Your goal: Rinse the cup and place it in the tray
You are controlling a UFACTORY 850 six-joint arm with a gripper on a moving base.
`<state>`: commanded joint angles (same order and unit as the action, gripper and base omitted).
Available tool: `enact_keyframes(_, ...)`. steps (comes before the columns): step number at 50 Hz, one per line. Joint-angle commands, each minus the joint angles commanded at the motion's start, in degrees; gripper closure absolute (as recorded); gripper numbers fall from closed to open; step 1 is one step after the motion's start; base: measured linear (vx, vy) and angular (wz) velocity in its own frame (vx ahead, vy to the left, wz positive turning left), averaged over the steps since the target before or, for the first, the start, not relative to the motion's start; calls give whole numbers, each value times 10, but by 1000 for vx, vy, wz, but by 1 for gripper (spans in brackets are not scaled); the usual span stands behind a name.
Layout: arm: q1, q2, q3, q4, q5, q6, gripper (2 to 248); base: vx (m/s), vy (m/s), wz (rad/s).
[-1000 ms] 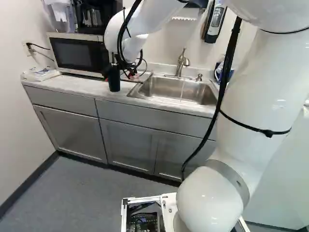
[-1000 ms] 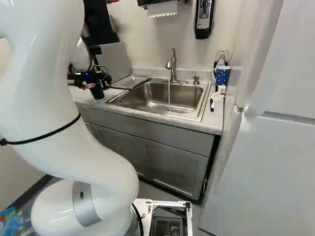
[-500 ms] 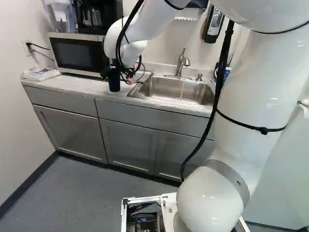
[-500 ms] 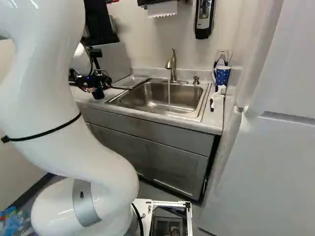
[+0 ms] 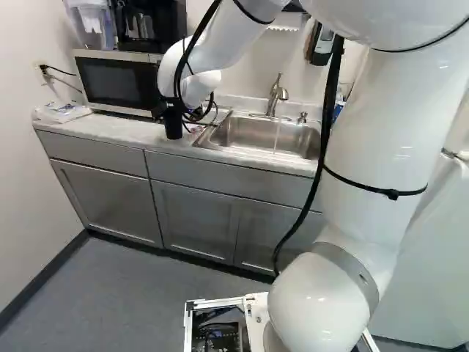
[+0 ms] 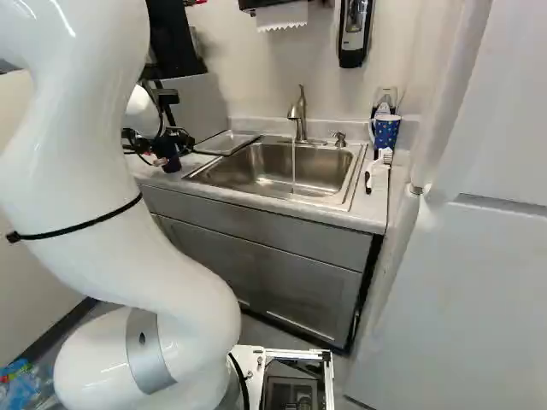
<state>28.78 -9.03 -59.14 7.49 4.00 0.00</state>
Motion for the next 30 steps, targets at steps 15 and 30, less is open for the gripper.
enact_keyframes(15, 6, 2, 22, 10, 48, 0, 3, 0, 0, 0)
enact_keyframes(30, 14, 8, 49, 21, 96, 0, 3, 0, 0, 0)
